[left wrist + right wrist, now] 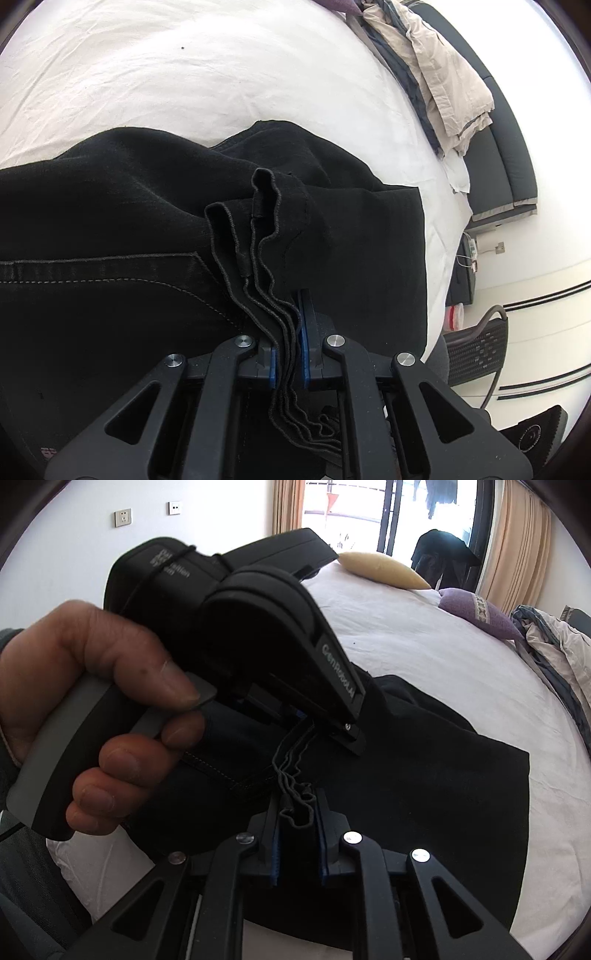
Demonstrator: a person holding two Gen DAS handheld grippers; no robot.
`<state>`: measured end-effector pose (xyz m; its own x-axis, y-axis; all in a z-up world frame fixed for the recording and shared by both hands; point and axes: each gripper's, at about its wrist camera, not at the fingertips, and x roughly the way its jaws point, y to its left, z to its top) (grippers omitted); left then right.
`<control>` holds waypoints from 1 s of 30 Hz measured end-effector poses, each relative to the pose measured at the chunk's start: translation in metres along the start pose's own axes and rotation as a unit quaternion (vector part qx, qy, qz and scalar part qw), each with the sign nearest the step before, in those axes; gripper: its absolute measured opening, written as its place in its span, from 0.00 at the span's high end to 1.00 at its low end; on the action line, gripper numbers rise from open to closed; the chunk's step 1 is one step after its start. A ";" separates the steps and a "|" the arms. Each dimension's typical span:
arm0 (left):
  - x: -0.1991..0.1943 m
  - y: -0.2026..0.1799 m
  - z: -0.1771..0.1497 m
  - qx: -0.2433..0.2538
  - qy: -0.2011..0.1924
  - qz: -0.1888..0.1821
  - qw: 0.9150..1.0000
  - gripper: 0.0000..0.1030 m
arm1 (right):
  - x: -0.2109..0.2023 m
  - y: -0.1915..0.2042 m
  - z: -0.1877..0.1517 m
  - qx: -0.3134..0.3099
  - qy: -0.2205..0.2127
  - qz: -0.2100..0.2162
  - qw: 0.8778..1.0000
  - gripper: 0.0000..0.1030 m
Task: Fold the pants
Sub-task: 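Grasp the folded edge with the left gripper while the right gripper releases it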
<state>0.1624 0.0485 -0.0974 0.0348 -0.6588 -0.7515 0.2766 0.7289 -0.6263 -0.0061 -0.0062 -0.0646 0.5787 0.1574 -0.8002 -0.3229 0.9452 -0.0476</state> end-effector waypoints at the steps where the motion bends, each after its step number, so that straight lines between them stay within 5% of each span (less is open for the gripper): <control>1: 0.001 0.001 0.000 0.000 0.000 0.001 1.000 0.93 | 0.003 0.001 0.000 0.003 0.004 0.002 1.000 0.83; 5: -0.007 0.020 -0.012 0.002 0.004 0.002 1.000 0.91 | 0.017 0.000 -0.004 0.022 0.023 0.018 0.999 0.79; 10: -0.007 0.007 -0.010 0.024 0.007 0.027 0.999 0.90 | 0.023 -0.006 -0.007 0.046 0.034 0.056 0.997 0.59; 13: -0.027 0.007 -0.006 0.042 -0.004 0.097 0.994 0.71 | 0.021 -0.010 -0.009 0.051 0.037 0.075 0.995 0.53; 16: -0.058 0.009 -0.003 0.046 -0.032 0.145 0.988 0.70 | 0.008 -0.021 -0.014 0.072 0.041 0.125 0.989 0.53; 18: -0.078 0.005 -0.005 0.047 -0.059 0.160 0.984 0.70 | -0.008 -0.043 -0.018 0.115 0.032 0.175 0.977 0.53; 24: -0.050 -0.049 -0.024 0.087 -0.072 0.078 0.991 0.70 | -0.032 -0.170 -0.025 0.276 -0.027 0.242 0.930 0.51; 30: 0.029 -0.073 -0.060 0.096 -0.004 0.063 0.993 0.70 | 0.021 -0.277 -0.018 0.384 -0.038 0.363 0.848 0.51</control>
<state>0.0858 -0.0122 -0.0859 0.0883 -0.5674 -0.8187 0.4483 0.7566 -0.4760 0.0821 -0.2699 -0.0783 0.4914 0.7686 -0.4096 -0.0484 0.4937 0.8683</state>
